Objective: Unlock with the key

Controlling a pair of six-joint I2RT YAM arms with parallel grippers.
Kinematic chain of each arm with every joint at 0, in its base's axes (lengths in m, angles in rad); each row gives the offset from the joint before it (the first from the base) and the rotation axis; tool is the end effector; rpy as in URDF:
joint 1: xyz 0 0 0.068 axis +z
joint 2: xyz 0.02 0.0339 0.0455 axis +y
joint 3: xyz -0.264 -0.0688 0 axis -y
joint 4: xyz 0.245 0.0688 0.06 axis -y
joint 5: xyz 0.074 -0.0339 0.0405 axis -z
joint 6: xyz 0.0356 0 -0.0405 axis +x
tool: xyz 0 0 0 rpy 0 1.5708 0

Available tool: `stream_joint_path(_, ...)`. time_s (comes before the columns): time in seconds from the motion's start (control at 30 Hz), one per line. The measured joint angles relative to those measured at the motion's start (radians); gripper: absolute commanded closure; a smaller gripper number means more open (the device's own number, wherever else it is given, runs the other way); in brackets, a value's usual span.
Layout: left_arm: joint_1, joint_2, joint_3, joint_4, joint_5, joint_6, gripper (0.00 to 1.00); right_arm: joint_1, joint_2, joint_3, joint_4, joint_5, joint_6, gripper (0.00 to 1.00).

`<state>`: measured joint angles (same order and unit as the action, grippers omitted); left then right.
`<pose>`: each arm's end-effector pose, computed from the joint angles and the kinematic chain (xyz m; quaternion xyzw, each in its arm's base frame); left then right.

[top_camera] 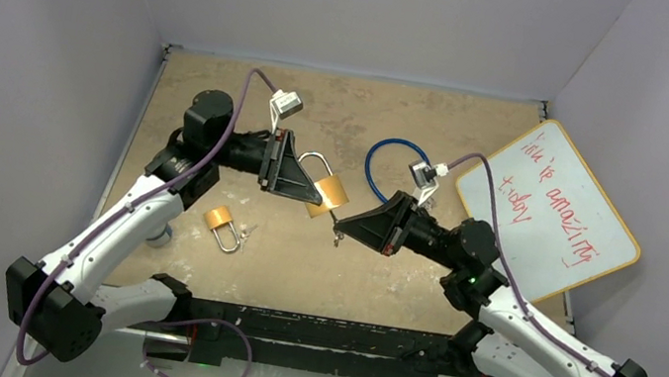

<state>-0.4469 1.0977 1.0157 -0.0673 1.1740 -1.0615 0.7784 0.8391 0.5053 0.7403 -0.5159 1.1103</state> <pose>0.1983 -0.1314 0.3752 0.1535 0.7108 -0.6779 0.1085 0.1238 0.1467 0.3278 -0.1223 0.5595 0.7365 0.3599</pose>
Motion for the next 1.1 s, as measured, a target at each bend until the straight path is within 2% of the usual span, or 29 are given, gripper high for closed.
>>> stream_joint_path(0.2, 0.004, -0.003, 0.0, -0.004, 0.002, 0.034, 1.0, 0.0, 0.034, 0.031, -0.013, -0.003, 0.047, 1.0)
stream_joint_path(0.53, 0.008, -0.032, -0.001, -0.114, 0.026, 0.215, 1.0, 0.0, 0.12, 0.127, -0.118, -0.079, 0.092, 1.0)
stream_joint_path(0.83, 0.035, -0.068, -0.059, -0.076, -0.007, 0.188, 1.0, 0.0, 0.211, 0.135, -0.051, -0.097, 0.086, 1.0)
stream_joint_path(1.1, 0.043, -0.084, -0.06, -0.026, -0.047, 0.135, 1.0, 0.0, 0.223, 0.128, 0.037, -0.066, 0.079, 1.0)
